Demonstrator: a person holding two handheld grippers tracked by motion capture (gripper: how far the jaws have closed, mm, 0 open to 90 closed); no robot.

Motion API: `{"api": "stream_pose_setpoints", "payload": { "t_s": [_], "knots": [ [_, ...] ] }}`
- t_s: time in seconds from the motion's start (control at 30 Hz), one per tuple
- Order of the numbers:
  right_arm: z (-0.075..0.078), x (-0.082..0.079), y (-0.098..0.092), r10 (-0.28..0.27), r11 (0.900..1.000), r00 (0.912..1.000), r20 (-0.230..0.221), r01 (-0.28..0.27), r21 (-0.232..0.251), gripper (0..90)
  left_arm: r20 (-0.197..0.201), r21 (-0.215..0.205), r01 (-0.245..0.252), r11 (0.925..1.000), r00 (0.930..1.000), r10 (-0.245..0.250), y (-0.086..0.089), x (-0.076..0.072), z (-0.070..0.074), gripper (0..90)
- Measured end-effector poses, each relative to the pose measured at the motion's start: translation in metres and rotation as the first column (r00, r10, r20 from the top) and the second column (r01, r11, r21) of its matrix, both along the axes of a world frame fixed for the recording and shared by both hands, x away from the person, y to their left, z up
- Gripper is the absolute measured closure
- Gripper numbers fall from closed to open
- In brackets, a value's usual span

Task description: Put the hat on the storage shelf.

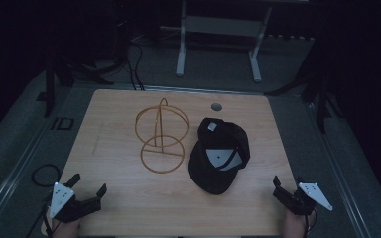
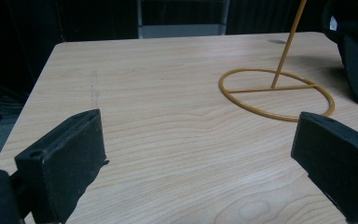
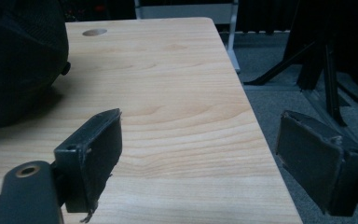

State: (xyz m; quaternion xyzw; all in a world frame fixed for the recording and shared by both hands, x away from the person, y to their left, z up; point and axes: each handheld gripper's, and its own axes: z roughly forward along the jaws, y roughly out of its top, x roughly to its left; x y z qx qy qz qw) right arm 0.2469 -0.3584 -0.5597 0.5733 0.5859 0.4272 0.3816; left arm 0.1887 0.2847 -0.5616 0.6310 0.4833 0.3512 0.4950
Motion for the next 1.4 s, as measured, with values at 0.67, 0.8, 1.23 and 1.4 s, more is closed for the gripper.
{"api": "stream_pose_setpoints", "payload": {
  "t_s": [0.67, 0.8, 1.23, 1.4],
  "knots": [
    [0.028, 0.004, 0.019, 0.148, 0.989, 0.9873, -0.058, -0.148, 0.009, 13.5, 0.039, -0.005, 0.024, 0.9997, 0.999, -0.023, -0.009, -0.003, 0.002, 3.1],
    [0.04, 0.005, 0.029, 0.188, 0.982, 0.9806, -0.056, -0.189, -0.012, 13.3, 0.042, -0.03, 0.038, 0.9988, 0.9984, -0.037, -0.011, -0.004, 0.003, 3.1],
    [0.086, 0.017, 0.053, 0.288, 0.958, 0.9574, -0.018, -0.288, 0.007, 13.1, 0.05, -0.04, 0.06, 0.9974, 0.997, -0.058, -0.013, -0.004, 0.003, 3.0],
    [0.106, 0.024, 0.059, 0.307, 0.952, 0.9517, -0.002, -0.307, -0.004, 12.3, 0.018, -0.066, 0.095, 0.9933, 0.9954, -0.094, -0.015, -0.004, 0.005, 3.1]
  ]
}}
